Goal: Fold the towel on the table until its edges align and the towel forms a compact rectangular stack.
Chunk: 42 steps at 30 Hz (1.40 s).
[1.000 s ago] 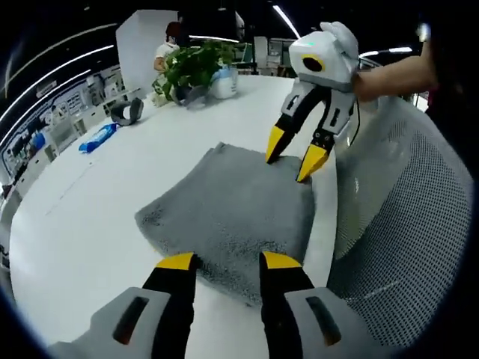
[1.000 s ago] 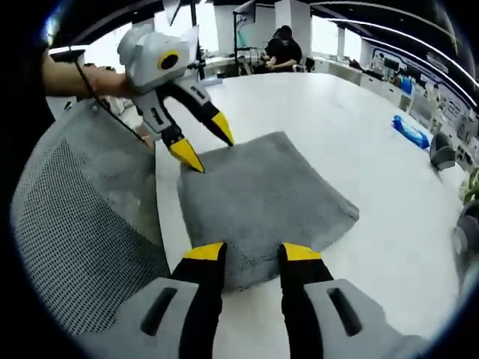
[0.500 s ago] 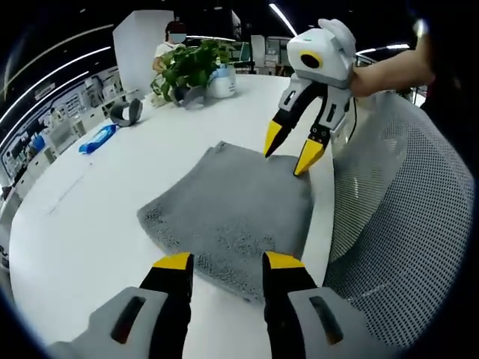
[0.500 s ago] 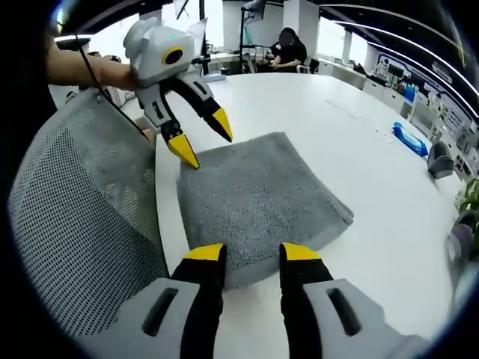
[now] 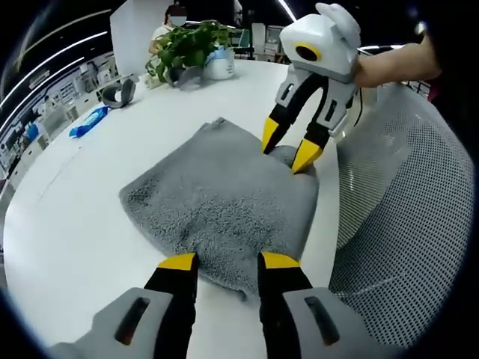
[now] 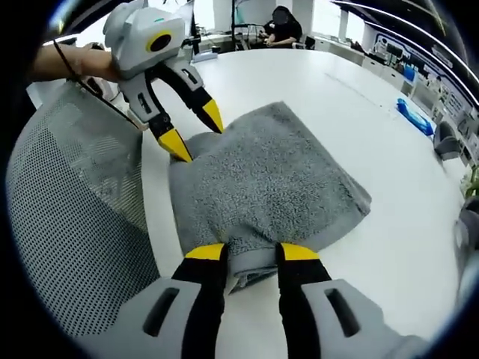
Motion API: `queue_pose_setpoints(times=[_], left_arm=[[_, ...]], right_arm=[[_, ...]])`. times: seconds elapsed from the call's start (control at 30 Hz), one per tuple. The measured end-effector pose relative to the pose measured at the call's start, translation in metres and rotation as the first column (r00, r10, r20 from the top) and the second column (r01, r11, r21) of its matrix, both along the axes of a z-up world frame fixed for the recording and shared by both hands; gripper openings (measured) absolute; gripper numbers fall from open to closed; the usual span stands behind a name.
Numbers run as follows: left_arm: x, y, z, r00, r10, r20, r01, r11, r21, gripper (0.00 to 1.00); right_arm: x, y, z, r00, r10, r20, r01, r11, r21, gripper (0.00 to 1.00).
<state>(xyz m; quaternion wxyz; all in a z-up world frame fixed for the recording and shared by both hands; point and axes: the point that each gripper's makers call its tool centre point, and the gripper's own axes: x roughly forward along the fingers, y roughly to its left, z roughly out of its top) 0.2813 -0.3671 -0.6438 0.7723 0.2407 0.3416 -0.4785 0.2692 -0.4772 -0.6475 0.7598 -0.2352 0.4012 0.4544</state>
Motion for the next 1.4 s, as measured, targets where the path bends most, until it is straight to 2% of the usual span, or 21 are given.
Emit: queue_pose_setpoints(times=[0.2, 0.3, 0.43, 0.67, 0.87, 1.07, 1.17, 1.27, 1.4], left_arm=[[0.020, -0.001, -0.002, 0.999, 0.023, -0.023, -0.022, 0.999, 0.046, 0.31], [0.041, -0.002, -0.003, 0.999, 0.035, -0.029, -0.032, 0.997, 0.073, 0.31], [0.066, -0.003, -0.004, 0.998, 0.043, -0.045, -0.040, 0.996, 0.075, 0.30], [0.101, -0.007, -0.005, 0.997, 0.040, -0.061, -0.034, 0.994, 0.101, 0.30], [0.125, -0.006, -0.005, 0.997, 0.046, -0.063, -0.041, 0.996, 0.080, 0.30], [0.146, -0.008, -0.005, 0.996, 0.049, -0.074, -0.040, 0.991, 0.128, 0.29], [0.148, -0.007, -0.005, 0.996, 0.048, -0.073, -0.038, 0.990, 0.137, 0.29], [0.147, -0.005, -0.004, 0.995, 0.072, -0.069, -0.064, 0.992, 0.111, 0.30], [0.146, -0.002, 0.001, 0.996, 0.078, -0.033, -0.075, 0.994, 0.084, 0.30]], right_arm=[[0.024, 0.000, -0.001, 1.000, -0.007, -0.001, 0.007, 1.000, -0.017, 0.24], [0.042, 0.000, -0.001, 1.000, -0.017, -0.003, 0.016, 1.000, -0.024, 0.24], [0.065, 0.001, -0.002, 0.998, -0.049, -0.025, 0.049, 0.998, -0.031, 0.24], [0.107, 0.006, -0.004, 0.998, -0.049, -0.037, 0.046, 0.995, -0.088, 0.24], [0.134, 0.006, -0.004, 0.998, -0.045, -0.037, 0.041, 0.995, -0.088, 0.23], [0.153, 0.008, -0.005, 0.997, -0.069, -0.038, 0.065, 0.994, -0.090, 0.23], [0.155, 0.006, -0.004, 0.997, -0.073, -0.030, 0.071, 0.995, -0.077, 0.23], [0.153, 0.005, -0.003, 0.997, -0.076, -0.012, 0.075, 0.996, -0.044, 0.23], [0.152, 0.004, 0.004, 0.997, -0.078, 0.011, 0.077, 0.993, 0.085, 0.24]])
